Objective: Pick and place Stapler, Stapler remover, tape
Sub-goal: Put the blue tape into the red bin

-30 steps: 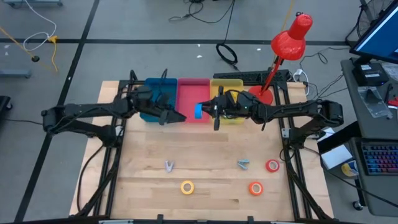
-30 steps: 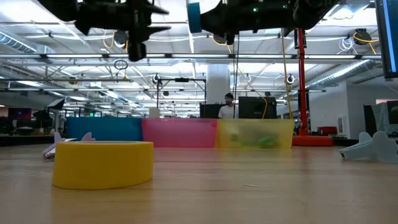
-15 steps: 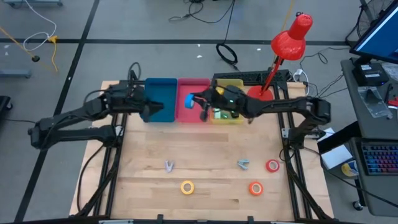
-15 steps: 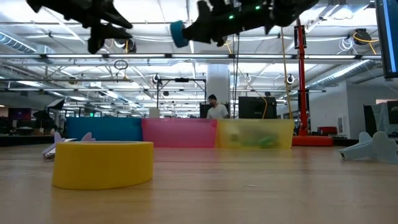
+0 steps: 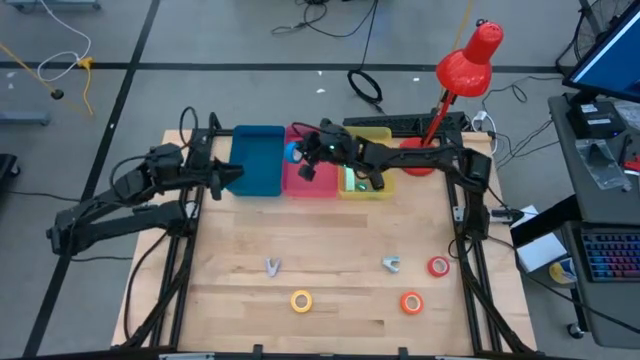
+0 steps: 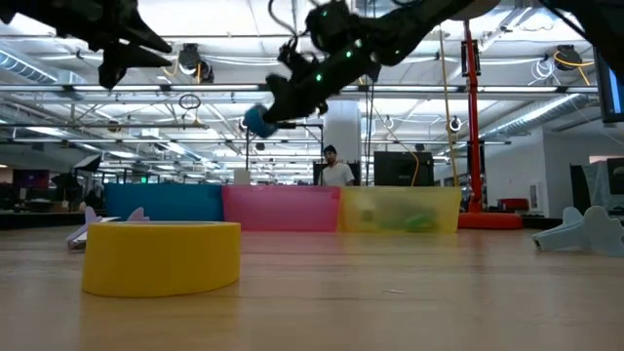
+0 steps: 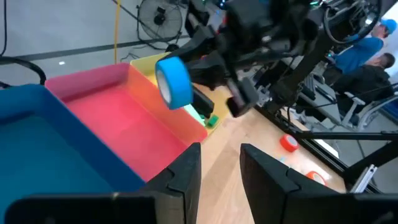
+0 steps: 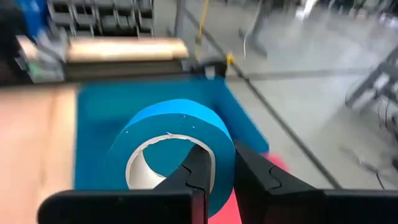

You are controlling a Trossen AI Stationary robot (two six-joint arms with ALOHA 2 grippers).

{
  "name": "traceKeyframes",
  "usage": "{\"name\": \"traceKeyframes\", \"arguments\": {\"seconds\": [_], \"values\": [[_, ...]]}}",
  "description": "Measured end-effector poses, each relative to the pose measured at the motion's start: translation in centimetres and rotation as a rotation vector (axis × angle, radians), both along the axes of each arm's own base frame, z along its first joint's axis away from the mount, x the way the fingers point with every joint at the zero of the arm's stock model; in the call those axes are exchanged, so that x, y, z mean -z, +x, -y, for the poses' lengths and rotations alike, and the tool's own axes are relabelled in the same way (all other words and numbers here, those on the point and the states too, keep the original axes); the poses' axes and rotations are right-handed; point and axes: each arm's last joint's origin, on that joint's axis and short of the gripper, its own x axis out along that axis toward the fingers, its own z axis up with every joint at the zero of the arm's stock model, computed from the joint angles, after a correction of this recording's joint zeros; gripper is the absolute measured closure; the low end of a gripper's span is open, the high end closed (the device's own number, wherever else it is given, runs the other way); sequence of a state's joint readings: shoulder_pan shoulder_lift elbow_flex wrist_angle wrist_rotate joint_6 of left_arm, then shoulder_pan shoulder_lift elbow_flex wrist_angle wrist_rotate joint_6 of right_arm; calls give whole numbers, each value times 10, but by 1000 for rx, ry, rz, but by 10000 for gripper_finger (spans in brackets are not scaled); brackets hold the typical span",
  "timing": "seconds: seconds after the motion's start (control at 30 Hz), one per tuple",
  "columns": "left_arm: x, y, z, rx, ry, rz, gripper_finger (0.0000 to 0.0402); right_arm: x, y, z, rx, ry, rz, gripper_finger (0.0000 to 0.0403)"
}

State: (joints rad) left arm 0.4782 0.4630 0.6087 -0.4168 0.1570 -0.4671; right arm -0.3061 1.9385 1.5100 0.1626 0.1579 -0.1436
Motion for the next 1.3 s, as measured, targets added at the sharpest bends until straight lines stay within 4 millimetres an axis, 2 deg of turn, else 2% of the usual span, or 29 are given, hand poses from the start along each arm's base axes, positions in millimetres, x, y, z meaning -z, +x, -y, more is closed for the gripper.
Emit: {"name": "traceKeyframes", "arguments": {"seconds": [0.17, 0.4, 0.63, 0.97, 1.13, 1.3], "values": [[19, -6, 3, -11, -27, 22, 291, 24, 1, 10, 20, 44, -131, 369], [39, -8, 3, -19, -32, 81, 291, 35, -8, 13, 6, 51, -296, 369], [53, -3, 2, 7, -43, 127, 291, 40, -13, 14, -31, 56, -378, 369], [60, -1, 2, 34, -72, 126, 291, 45, -18, 14, -44, 111, -428, 369], [60, -1, 2, 40, -59, 125, 291, 63, -19, 13, -32, 206, -485, 369], [60, -1, 2, 44, -53, 123, 291, 76, -15, 14, -19, 226, -500, 368]]}}
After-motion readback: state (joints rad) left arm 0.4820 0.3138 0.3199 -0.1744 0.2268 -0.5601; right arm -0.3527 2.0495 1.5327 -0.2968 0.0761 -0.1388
